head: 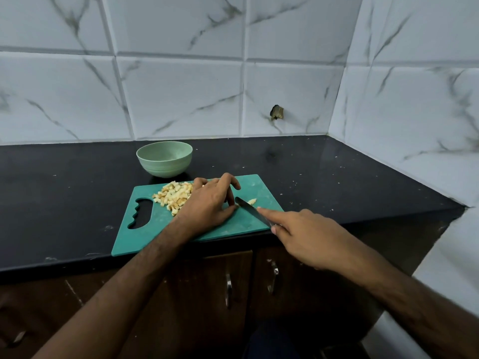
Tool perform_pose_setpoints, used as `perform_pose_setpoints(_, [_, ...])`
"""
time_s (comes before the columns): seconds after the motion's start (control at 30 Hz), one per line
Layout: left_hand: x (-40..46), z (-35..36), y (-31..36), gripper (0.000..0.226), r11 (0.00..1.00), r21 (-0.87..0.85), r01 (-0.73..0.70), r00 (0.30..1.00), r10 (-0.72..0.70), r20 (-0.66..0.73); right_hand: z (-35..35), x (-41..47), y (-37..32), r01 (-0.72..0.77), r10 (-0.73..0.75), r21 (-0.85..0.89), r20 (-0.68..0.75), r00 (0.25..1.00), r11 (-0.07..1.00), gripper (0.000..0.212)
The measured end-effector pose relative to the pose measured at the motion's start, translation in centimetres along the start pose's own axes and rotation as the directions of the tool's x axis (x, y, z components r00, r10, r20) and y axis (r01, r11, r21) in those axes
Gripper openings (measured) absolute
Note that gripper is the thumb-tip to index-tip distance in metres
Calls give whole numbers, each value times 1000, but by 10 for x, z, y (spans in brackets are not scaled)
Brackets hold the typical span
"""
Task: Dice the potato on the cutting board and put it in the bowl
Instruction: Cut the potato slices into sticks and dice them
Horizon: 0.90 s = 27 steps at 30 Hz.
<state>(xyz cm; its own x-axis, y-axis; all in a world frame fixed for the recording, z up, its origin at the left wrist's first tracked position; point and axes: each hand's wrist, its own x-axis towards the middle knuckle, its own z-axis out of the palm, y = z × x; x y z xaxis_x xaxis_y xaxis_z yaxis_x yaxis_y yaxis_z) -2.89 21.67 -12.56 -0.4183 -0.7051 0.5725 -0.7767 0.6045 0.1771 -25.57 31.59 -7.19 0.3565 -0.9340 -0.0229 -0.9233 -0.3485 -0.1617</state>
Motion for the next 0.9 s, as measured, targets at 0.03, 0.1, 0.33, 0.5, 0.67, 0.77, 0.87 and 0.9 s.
perform_pose_setpoints(0.03, [0,0,0,38,1000,-2,-1,1000,1,-1,1,1,0,0,0,26,13,1000,1000,50])
perform_pose_setpoints(0.1, [0,0,-1,37,1000,-12,1,1000,-1,0,3,2,1,-11,5,112,55,998,994,50])
perform_pose_setpoints(0.33, [-1,0,1,34,999,41,18,1000,-17,-5,6,-2,8,7,-14,87,77,997,996,50])
perform_pose_setpoints(0.5, [-1,0,-4,20,993,122,2,1000,-1,-9,-17,-18,20,89,-83,-70,83,993,994,51])
perform_pose_setpoints(0.67, [1,2,0,47,988,131,-77,995,68,74,-1,-31,28,118,-109,-373,45,993,920,58])
perform_pose_setpoints(0.77, [2,-1,1,67,972,137,-191,975,171,144,5,-27,36,131,-130,-452,34,991,883,59])
perform_pose_setpoints(0.87, [1,1,0,67,951,156,-267,955,239,174,6,-24,42,158,-160,-413,29,987,897,59])
perform_pose_setpoints(0.9, [2,2,0,64,951,171,-257,960,231,158,0,-25,46,165,-156,-380,53,986,910,58])
